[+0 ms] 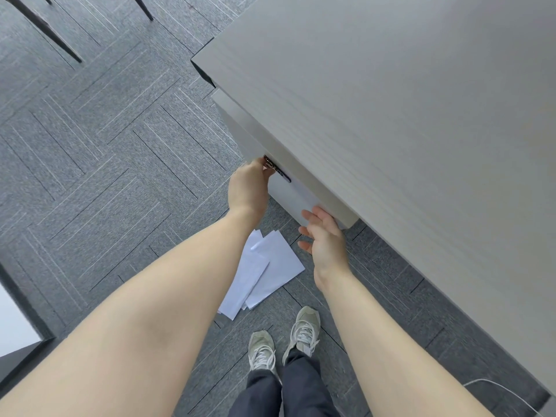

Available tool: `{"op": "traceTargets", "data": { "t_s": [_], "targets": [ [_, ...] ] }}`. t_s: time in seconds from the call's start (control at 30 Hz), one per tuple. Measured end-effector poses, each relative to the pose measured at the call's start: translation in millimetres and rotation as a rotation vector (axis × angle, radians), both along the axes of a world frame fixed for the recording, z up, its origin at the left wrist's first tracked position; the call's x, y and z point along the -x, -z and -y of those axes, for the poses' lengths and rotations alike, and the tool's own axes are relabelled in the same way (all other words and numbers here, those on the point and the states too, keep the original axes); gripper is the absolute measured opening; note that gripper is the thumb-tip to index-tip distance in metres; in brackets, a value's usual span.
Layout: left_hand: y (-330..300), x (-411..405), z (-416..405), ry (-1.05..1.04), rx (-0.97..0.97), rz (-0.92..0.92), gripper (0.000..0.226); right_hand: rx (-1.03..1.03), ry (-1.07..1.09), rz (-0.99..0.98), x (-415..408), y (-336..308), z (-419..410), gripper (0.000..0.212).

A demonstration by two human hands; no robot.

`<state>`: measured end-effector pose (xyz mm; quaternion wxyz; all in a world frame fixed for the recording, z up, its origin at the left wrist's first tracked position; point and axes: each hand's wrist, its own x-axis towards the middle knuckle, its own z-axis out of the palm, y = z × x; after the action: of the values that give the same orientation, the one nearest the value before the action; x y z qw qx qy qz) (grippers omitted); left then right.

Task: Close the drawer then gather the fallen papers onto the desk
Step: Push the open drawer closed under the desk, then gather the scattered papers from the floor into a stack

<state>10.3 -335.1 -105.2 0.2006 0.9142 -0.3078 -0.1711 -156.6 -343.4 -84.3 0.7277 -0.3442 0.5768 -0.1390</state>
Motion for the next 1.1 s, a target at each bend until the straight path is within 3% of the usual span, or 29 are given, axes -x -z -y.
{"op": "traceTargets", "data": {
  "t_s": [0.13, 0.3, 0.43, 0.57, 0.67, 0.9, 1.1],
  "targets": [
    [-0.3, -3.2, -2.1, 0.017, -0.023, -0.002, 0.038, -0.022, 0.028, 0.017, -1.8, -1.2, -0.6, 0.043],
    [3.5, -19.9, -2.7, -0.057, 0.04, -0.309, 0.027, -0.086, 0.1, 0.047, -9.5, -6.1, -1.9, 0.035],
    [-9.1, -28.6, -17.3, 0.037, -0.055, -0.437, 0.045, -0.027, 0.095, -0.01, -15.5, -7.5, -13.5, 0.05],
    [-0.4, -43.7, -105.6, 0.042, -0.123, -0.486, 0.044, 0.032, 0.085, -0.159, -21.3, -5.5, -51.7, 0.051],
    [39.8, -72.6, -194.6, -0.007, -0.245, -0.556, 0.041, 0.025, 0.034, -0.275, -31.5, 18.8, -103.4, 0.046],
    [216.5, -134.8, -341.1, -0.272, -0.394, -0.736, 0.036, -0.229, -0.139, -0.461, -49.7, 192.4, -234.9, 0.039],
    [391.7, -148.8, -371.5, -0.187, -0.459, -0.61, 0.02, -0.254, -0.22, -0.584, -40.0, 404.1, -292.5, 0.044]
  ]
}}
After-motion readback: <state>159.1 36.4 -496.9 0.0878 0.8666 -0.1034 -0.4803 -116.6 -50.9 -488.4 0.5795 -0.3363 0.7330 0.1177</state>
